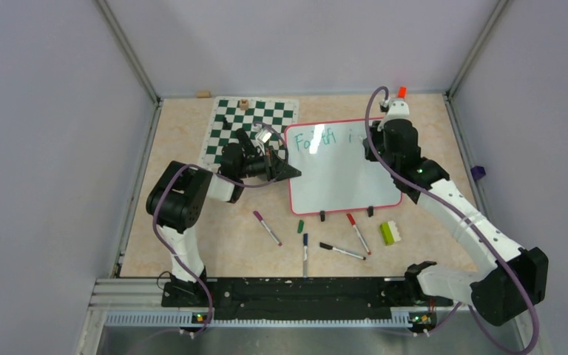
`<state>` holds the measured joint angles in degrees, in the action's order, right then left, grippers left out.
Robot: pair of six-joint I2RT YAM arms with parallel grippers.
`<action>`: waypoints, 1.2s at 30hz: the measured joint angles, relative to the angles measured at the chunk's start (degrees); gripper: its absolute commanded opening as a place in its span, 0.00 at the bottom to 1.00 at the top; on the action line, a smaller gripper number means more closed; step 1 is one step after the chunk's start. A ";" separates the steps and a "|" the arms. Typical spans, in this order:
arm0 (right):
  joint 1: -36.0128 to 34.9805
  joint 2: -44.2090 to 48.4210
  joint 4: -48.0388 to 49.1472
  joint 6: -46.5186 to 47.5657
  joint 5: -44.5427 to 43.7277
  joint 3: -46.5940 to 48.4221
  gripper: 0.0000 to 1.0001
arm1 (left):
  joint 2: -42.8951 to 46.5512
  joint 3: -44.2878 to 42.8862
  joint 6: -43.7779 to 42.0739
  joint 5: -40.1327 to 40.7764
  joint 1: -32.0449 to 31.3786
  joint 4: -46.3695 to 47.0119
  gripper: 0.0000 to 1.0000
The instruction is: Write a sentence on the whiteboard
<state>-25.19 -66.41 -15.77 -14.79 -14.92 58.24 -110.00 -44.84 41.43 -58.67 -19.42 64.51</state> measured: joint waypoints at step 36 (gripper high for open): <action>0.37 -0.02 -0.24 -1.49 2.10 -1.49 0.00 | 0.00 -0.02 0.07 0.20 0.02 -0.59 0.00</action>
<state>-24.82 -66.43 -16.01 -16.27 -12.82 56.75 -110.00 -44.86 41.50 -58.48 -19.40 63.92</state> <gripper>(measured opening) 0.090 0.089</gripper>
